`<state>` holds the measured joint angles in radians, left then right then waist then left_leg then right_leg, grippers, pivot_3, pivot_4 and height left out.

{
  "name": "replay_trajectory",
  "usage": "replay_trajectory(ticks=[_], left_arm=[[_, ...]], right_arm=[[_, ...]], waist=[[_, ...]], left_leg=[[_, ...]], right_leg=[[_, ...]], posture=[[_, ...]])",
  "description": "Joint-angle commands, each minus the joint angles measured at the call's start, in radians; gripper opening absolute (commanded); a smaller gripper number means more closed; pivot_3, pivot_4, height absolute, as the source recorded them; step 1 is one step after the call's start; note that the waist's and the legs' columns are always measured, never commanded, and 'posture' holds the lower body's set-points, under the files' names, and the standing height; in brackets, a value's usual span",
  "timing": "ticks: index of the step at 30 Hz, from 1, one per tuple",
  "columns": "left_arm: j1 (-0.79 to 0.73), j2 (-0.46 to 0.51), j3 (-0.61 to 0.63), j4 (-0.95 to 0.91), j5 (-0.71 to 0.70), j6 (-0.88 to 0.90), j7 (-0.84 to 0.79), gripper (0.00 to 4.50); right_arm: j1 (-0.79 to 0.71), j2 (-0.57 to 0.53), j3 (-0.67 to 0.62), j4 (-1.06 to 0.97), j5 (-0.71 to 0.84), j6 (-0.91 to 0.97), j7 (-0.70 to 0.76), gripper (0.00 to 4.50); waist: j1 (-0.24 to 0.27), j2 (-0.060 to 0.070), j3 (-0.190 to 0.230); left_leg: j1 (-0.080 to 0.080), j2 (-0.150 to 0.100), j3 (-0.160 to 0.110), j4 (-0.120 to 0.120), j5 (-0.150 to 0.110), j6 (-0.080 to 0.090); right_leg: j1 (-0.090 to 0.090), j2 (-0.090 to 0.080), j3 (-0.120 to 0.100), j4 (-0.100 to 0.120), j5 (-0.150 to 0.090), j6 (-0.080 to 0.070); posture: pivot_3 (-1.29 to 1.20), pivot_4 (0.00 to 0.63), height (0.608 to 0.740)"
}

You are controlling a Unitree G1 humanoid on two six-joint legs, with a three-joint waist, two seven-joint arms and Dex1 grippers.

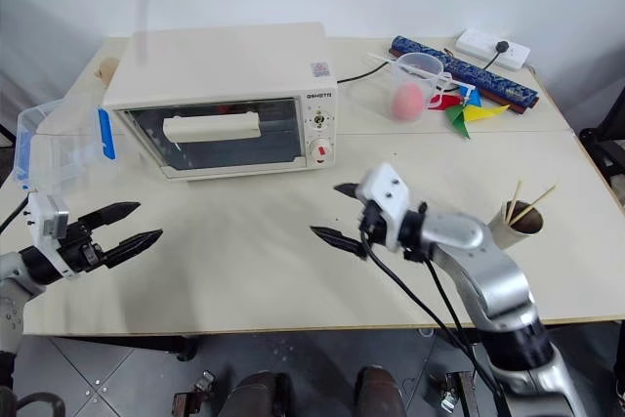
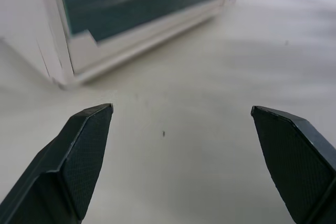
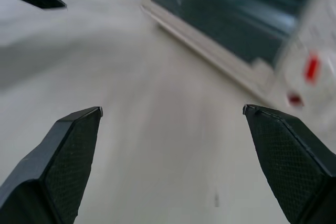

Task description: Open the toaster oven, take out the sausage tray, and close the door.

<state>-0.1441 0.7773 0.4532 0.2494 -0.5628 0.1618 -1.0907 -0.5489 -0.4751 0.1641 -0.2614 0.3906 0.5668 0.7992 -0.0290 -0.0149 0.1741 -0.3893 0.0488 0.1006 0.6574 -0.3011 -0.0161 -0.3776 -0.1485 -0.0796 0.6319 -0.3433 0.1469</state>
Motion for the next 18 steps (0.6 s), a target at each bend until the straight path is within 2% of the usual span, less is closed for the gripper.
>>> replay_trajectory(ticks=[1,4,10,18], left_arm=[[-0.008,-0.005,0.054,-0.010,-0.039,-0.024,-0.008,4.49],[-0.030,-0.013,0.091,-0.002,-0.056,-0.047,0.011,4.49],[-0.038,-0.028,0.128,-0.012,-0.071,-0.054,0.038,4.49],[-0.023,-0.038,0.158,-0.039,-0.083,-0.046,0.071,4.49]], right_arm=[[-0.121,0.051,0.037,0.129,-0.037,-0.078,0.040,4.50],[-0.276,0.131,0.068,0.315,-0.079,-0.188,0.085,4.50],[-0.437,0.218,0.079,0.542,-0.125,-0.343,0.165,4.50],[-0.544,0.304,0.095,0.654,-0.138,-0.433,0.303,4.50]], waist=[[0.000,0.000,0.000],[-0.005,0.000,0.000],[-0.012,0.000,0.000],[-0.033,0.000,0.000]], left_leg=[[0.000,0.000,0.000,0.000,0.000,0.000],[-0.001,0.000,0.001,0.003,-0.002,0.000],[-0.002,0.001,0.001,0.004,-0.003,-0.001],[-0.002,0.002,0.000,0.004,-0.004,-0.002]], right_leg=[[0.000,0.000,0.000,0.000,0.000,0.000],[-0.001,0.000,-0.001,0.003,0.000,0.000],[-0.004,-0.001,-0.002,0.007,0.000,0.000],[-0.006,-0.001,-0.004,0.012,0.000,0.000]], posture=[[0.00,0.150,0.740],[0.00,0.150,0.740],[0.00,0.150,0.740],[0.00,0.150,0.740]])
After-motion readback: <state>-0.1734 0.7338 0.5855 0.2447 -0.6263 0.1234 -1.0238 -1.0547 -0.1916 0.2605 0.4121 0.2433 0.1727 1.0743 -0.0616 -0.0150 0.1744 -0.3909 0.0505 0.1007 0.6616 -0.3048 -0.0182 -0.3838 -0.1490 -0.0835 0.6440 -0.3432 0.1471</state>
